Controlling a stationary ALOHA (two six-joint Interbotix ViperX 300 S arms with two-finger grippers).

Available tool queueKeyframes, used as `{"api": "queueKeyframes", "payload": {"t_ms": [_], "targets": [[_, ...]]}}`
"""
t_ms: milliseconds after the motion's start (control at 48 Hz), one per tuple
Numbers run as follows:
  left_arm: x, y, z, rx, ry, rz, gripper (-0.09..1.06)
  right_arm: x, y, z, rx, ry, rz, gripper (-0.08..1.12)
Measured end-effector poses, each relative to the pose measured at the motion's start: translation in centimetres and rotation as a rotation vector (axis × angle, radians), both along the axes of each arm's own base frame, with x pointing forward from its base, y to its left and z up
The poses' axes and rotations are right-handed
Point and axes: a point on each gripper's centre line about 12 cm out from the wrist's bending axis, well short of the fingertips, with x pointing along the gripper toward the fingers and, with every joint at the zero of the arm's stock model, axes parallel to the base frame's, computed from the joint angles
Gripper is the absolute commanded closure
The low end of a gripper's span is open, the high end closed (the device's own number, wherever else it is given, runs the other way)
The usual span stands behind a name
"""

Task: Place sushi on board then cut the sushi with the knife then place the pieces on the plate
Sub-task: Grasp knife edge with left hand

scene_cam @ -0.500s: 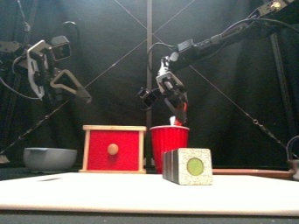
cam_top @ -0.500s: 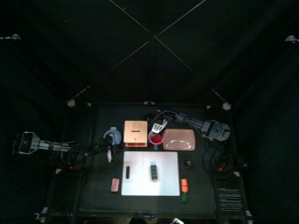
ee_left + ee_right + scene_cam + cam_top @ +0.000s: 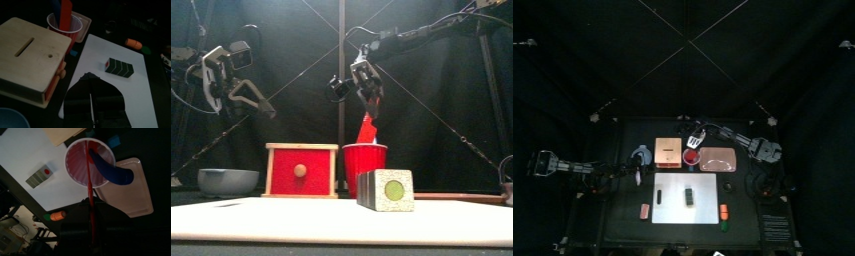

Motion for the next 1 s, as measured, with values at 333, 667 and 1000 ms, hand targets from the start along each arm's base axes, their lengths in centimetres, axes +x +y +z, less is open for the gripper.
{"api": "queueKeyframes", "payload": {"t_ms": [333, 667, 1000], "targets": [[0.0, 0.0, 0.0, 0.003, -0.001, -0.001, 1.00, -2.2, 1.6, 6.9, -0.107, -0.167, -0.001, 0.69], [0.2, 0.1, 0.4, 0.004, -0.013, 0.001, 0.99, -4.9, 6.4, 9.9, -0.238, -0.300, 0.015, 0.69], [0.3, 0.0, 1.0, 0.008, -0.031, -0.004, 0.99, -8.0, 13.2, 8.6, -0.390, -0.624, 0.106, 0.69]]}}
